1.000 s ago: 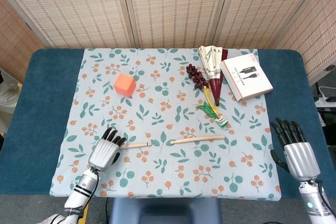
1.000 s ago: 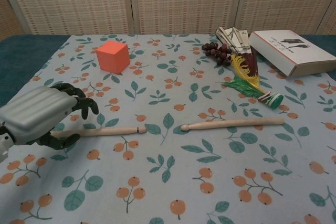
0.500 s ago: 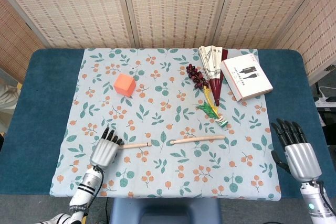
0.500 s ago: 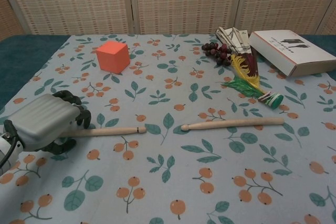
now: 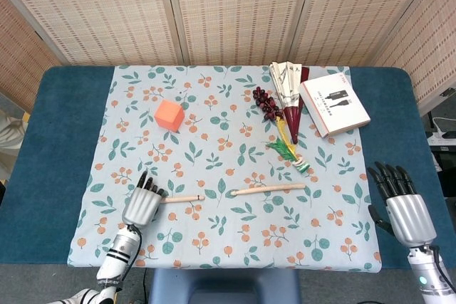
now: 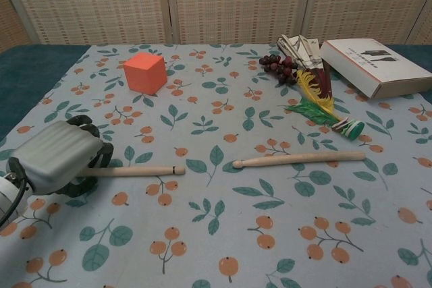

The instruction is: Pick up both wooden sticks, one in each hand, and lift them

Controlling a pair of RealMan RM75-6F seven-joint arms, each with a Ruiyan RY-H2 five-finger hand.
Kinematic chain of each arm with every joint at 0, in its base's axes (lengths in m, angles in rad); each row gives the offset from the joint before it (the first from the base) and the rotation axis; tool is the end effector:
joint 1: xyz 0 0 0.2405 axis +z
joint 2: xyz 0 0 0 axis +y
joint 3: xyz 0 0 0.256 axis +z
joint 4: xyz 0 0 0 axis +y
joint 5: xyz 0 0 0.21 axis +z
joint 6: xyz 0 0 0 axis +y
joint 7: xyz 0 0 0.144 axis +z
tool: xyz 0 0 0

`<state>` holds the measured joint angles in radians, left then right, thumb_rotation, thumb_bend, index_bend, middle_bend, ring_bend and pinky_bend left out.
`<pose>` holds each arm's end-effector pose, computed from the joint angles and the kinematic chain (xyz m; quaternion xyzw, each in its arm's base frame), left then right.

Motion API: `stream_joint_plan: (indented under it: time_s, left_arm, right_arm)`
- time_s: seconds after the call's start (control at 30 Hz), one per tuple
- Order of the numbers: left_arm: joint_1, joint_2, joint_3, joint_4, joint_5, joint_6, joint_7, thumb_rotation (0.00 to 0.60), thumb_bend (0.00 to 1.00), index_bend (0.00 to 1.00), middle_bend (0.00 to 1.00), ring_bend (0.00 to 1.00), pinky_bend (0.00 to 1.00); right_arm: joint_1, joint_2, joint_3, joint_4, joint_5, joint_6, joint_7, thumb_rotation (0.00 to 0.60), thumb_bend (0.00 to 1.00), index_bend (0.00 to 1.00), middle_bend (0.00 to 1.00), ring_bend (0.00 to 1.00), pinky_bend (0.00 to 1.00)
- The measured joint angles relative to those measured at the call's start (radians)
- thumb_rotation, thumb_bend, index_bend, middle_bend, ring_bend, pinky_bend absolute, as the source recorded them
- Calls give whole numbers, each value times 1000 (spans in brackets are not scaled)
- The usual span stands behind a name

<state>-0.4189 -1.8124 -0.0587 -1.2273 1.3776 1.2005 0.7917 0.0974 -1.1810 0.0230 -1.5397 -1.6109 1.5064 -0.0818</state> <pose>-0.2175 0.2561 -0.0710 -0.7771 -0.2018 -0.2499 0.5412 -0.3039 -0.1790 0.1384 0.6455 -0.3321 0.3836 0.5709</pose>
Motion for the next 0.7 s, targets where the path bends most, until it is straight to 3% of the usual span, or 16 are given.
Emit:
stream_joint_plan:
  time_s: [0.23,0.53,0.7]
  left_arm:
    - [-5,-6,11,34,52,33,-77,600,540,821,804,415,152]
    - [-10,13,43,48,191,142,-264,600,548,838,820,425,149]
    - [-6,74,60,51,246,198,-412,600,543,843,827,436,149]
  right_arm:
    - [1,-2,3,0,2,1,-2,600,353,0,0,0,0]
    - [16,-27,6,7,-8,-12,-16,600,354,0,0,0,0]
    - [73,-47,18,5,-14,-90,-58,600,353,0,0,0,0]
